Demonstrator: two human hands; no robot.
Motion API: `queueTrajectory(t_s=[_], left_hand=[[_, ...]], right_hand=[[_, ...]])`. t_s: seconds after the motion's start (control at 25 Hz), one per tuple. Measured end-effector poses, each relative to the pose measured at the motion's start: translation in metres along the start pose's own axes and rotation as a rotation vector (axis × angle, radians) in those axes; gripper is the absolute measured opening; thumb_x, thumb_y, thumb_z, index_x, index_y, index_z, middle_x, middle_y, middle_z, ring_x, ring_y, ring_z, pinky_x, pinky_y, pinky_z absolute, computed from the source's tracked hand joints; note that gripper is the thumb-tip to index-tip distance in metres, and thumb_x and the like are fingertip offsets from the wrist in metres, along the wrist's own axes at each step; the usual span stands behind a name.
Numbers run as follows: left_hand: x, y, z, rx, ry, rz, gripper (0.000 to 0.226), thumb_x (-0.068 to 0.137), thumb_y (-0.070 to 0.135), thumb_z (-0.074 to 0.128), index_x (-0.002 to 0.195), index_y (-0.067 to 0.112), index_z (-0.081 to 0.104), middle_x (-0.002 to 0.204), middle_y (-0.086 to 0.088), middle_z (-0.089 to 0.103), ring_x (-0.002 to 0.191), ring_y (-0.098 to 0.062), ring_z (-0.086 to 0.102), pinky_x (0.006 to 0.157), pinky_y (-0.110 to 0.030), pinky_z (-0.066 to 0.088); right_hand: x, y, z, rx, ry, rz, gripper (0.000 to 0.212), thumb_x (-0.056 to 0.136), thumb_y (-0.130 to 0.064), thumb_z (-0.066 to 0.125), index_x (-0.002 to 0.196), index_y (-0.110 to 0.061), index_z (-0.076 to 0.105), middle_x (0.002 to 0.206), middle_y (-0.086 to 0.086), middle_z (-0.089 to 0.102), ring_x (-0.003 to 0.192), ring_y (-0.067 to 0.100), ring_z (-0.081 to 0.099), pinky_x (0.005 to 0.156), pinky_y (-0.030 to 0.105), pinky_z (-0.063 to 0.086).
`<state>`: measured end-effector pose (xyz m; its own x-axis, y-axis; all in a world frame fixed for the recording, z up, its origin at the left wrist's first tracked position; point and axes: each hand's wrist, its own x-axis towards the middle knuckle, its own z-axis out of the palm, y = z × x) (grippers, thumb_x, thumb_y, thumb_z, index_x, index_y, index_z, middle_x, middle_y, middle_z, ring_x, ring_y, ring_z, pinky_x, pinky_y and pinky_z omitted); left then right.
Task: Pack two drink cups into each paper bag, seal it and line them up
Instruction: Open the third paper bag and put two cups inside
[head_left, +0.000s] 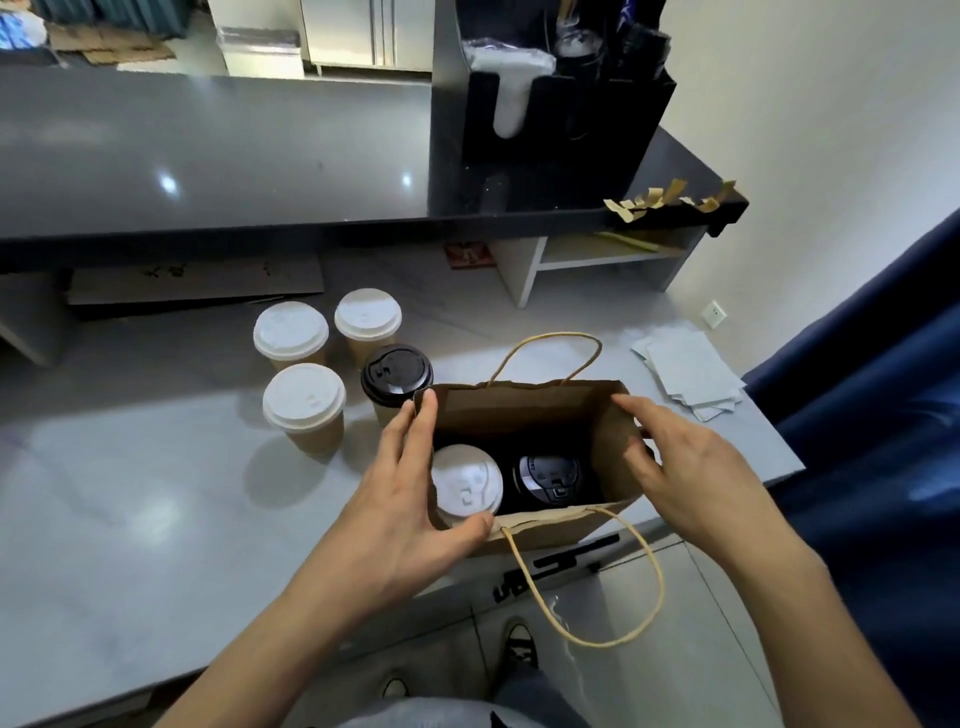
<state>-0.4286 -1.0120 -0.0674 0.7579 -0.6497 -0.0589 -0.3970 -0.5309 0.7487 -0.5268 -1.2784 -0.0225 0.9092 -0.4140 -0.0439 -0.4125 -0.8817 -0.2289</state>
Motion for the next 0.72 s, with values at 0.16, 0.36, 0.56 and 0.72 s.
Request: queueTrajectory(t_s=[0.16, 0.36, 0.56, 0.72], left_hand=[[0.021, 0.015, 0.013, -0.005, -0.005, -0.005, 0.114, 0.07, 0.079, 0.055, 0.15, 0.053, -0.021, 0.162, 0.028, -0.014, 0.151, -0.007, 0.014, 0.12, -0.032, 0.029], [0.057, 0.043, 0.037, -0.003, 0.029, -0.048, 0.114, 0.073, 0.074, 0.061, 0.15, 0.054, -0.02, 0.16, 0.032, -0.011, 0.15, -0.007, 0.017, 0.113, -0.039, 0.042], [0.101, 0.072, 0.063, -0.043, 0.074, -0.124, 0.115, 0.072, 0.075, 0.064, 0.15, 0.057, -0.018, 0.157, 0.035, -0.003, 0.145, 0.0, 0.021, 0.11, -0.038, 0.044], [0.128, 0.087, 0.078, -0.077, 0.121, -0.205, 0.113, 0.07, 0.071, 0.069, 0.148, 0.063, -0.014, 0.156, 0.036, 0.003, 0.139, 0.005, 0.025, 0.11, -0.039, 0.045]], right_hand=[[0.013, 0.026, -0.006, 0.023, 0.002, 0.014, 0.049, 0.101, -0.028, 0.045, 0.149, -0.036, 0.041, 0.131, -0.002, 0.064, 0.105, 0.03, 0.064, 0.088, 0.047, 0.053], [0.049, 0.069, -0.016, 0.075, 0.002, -0.016, 0.047, 0.101, -0.028, 0.045, 0.147, -0.036, 0.044, 0.131, -0.005, 0.065, 0.106, 0.03, 0.064, 0.087, 0.046, 0.052], [0.096, 0.114, -0.029, 0.102, -0.016, -0.122, 0.047, 0.101, -0.027, 0.045, 0.147, -0.033, 0.045, 0.13, -0.006, 0.065, 0.1, 0.034, 0.065, 0.084, 0.047, 0.052], [0.131, 0.143, -0.033, 0.155, -0.032, -0.17, 0.049, 0.101, -0.025, 0.047, 0.148, -0.033, 0.046, 0.133, -0.007, 0.063, 0.101, 0.036, 0.063, 0.085, 0.047, 0.051]])
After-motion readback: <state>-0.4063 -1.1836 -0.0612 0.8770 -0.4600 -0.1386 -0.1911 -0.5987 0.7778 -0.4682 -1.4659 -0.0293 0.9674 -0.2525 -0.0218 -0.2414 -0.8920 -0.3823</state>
